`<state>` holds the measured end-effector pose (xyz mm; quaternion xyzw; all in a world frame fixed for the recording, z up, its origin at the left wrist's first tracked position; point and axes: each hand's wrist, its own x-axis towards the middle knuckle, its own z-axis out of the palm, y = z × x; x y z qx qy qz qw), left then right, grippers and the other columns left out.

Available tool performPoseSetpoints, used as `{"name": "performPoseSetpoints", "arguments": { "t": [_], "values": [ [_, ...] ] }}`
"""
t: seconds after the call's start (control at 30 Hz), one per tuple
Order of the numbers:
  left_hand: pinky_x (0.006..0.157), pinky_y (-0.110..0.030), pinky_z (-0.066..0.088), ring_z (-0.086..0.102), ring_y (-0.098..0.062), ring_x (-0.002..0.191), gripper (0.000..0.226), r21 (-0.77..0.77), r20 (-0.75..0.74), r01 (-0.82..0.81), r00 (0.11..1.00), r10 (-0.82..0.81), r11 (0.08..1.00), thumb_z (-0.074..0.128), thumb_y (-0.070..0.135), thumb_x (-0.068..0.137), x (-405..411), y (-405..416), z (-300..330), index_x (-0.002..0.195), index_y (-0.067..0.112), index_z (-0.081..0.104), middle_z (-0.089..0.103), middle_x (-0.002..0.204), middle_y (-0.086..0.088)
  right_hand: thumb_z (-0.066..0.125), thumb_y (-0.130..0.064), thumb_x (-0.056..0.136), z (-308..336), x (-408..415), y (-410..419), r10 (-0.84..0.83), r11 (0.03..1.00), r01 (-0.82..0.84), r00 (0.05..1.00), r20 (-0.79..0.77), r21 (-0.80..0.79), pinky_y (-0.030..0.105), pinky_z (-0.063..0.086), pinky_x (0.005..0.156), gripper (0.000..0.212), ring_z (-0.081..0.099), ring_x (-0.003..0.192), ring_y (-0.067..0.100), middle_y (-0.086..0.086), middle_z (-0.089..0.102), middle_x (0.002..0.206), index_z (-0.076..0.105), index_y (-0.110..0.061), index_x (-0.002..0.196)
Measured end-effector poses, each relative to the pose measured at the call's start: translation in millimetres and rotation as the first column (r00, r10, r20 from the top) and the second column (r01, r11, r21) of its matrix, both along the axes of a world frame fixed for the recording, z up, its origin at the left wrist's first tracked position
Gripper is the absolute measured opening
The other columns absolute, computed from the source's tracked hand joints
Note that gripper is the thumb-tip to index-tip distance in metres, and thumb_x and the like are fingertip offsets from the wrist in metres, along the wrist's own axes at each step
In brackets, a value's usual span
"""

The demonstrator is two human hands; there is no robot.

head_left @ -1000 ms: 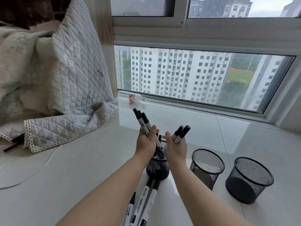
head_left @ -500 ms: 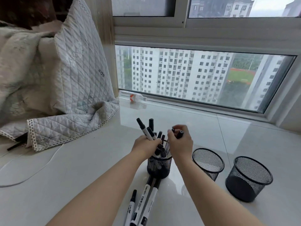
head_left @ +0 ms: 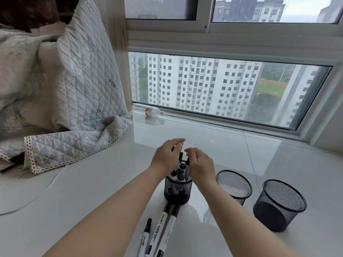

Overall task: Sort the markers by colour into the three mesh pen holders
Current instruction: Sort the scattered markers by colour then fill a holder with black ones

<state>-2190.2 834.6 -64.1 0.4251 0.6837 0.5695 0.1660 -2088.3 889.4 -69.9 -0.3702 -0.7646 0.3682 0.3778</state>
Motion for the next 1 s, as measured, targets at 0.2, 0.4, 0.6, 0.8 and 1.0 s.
{"name": "performPoseSetpoints", "arguments": {
  "t": [0.2,0.4,0.6,0.8,1.0],
  "values": [
    [0.106,-0.027,0.030,0.042,-0.017,0.129,0.036,-0.254,-0.033,0.133,0.989,-0.146,0.958,0.038,0.034,0.098,-5.4,-2.6,-3.1,0.129,0.024,0.053,0.049,0.136,-0.001,0.031,-0.033,0.100,8.0,0.2,-2.6,0.051,0.987,-0.037,0.995,0.085,-0.158,0.040,0.039,0.099,0.040,0.052,0.115,0.027,0.012,0.062,0.118,0.061,-0.012,0.116],
    [0.107,-0.028,0.024,0.036,-0.018,0.131,0.047,-0.142,-0.028,-0.110,0.994,0.107,0.984,0.028,0.047,0.097,7.3,-38.4,-3.5,0.138,0.026,0.039,0.039,0.143,-0.002,0.041,-0.033,0.095,8.7,26.8,-32.6,-0.103,0.995,0.101,0.989,-0.102,-0.024,0.041,0.038,0.100,0.031,0.046,0.116,0.020,0.001,0.053,0.118,0.053,-0.020,0.121],
    [0.087,-0.027,0.038,0.053,-0.020,0.109,0.026,-0.277,-0.004,-0.245,0.967,0.253,0.929,0.037,0.028,0.098,17.8,-113.3,-51.8,0.111,0.019,0.058,0.060,0.114,-0.002,0.052,-0.020,0.088,-28.1,59.4,-87.5,-0.133,0.990,0.136,0.987,-0.089,0.028,0.029,0.041,0.059,0.008,0.055,0.066,0.016,-0.010,0.058,0.068,0.052,-0.026,0.082],
    [0.100,-0.030,0.034,0.044,-0.015,0.121,0.031,-0.515,-0.381,-0.326,0.915,0.129,0.793,0.044,0.032,0.094,25.5,-169.1,-92.7,0.122,0.027,0.056,0.055,0.128,0.006,0.048,-0.036,0.089,-67.2,54.4,-119.3,0.014,0.976,0.075,0.915,0.403,-0.203,0.031,0.040,0.073,0.028,0.058,0.096,0.026,0.003,0.062,0.105,0.051,-0.019,0.110],
    [0.095,-0.029,0.037,0.044,-0.015,0.115,0.035,-0.532,-0.402,-0.337,0.908,0.118,0.777,0.054,0.054,0.082,42.4,-184.4,-92.6,0.106,0.030,0.060,0.053,0.115,0.007,0.052,-0.054,0.082,-66.4,35.7,-124.3,0.009,0.973,0.131,0.799,0.601,-0.189,0.035,0.043,0.085,0.059,0.056,0.111,0.030,0.008,0.057,0.121,0.046,-0.011,0.122]
  ]
}}
